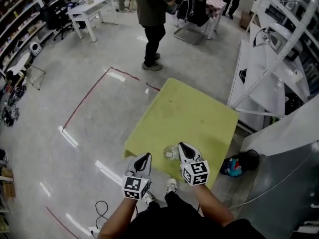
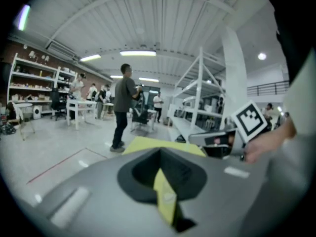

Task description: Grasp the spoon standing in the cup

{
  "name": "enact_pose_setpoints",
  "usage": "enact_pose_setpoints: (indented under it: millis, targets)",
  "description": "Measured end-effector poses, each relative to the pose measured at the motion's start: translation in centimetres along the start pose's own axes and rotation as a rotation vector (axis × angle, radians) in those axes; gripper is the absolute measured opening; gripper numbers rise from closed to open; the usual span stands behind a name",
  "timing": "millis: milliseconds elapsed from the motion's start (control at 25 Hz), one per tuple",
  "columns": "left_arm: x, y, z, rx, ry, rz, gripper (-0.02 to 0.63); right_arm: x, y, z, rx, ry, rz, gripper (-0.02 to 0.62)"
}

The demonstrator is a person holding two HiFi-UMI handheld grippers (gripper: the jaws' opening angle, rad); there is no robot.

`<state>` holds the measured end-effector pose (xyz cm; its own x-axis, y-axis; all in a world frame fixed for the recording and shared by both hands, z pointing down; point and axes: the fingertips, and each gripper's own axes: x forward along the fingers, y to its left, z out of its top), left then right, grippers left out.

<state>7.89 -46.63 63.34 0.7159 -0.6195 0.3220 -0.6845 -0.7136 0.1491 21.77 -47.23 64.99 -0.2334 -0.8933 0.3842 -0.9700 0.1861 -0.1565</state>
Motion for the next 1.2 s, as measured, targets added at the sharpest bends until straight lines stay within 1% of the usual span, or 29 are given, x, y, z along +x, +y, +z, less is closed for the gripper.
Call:
enact_pose_setpoints:
  millis: [200, 360, 560, 760, 880, 1200]
  targets:
    - [-0.6, -1.0, 1.9, 0.003, -0.041, -0.011, 0.006, -2.3, 0.8, 3.8, -0.005, -0.085, 0.005, 0.012]
    - [-2.0, -1.5, 4.5, -0.022, -0.096, -0.018, 0.006, -4.5, 2.2, 7.5, -0.014, -0.178, 0.021, 0.012]
    - [-3.2, -2.2, 7.3, 0.009, -0.167, -0.033, 0.006, -7.0, 3.9, 11.8, -0.078, -0.293, 0.031, 0.012]
    - [-4.4, -2.7, 8.7, 0.023, -0.213, -0.045, 0.006, -8.1, 4.6, 13.2, -0.133, -0.343, 0.016, 0.012]
    - [-4.7, -2.8, 9.0, 0.033, -0.225, -0.051, 0.006, -8.6, 4.9, 13.9, -0.142, -0.372, 0.001, 0.012]
    - [-5.6, -2.3, 9.1, 0.045, -0.232, -0.049, 0.006, -8.6, 5.4, 14.7, -0.14, -0.398, -0.027, 0.012]
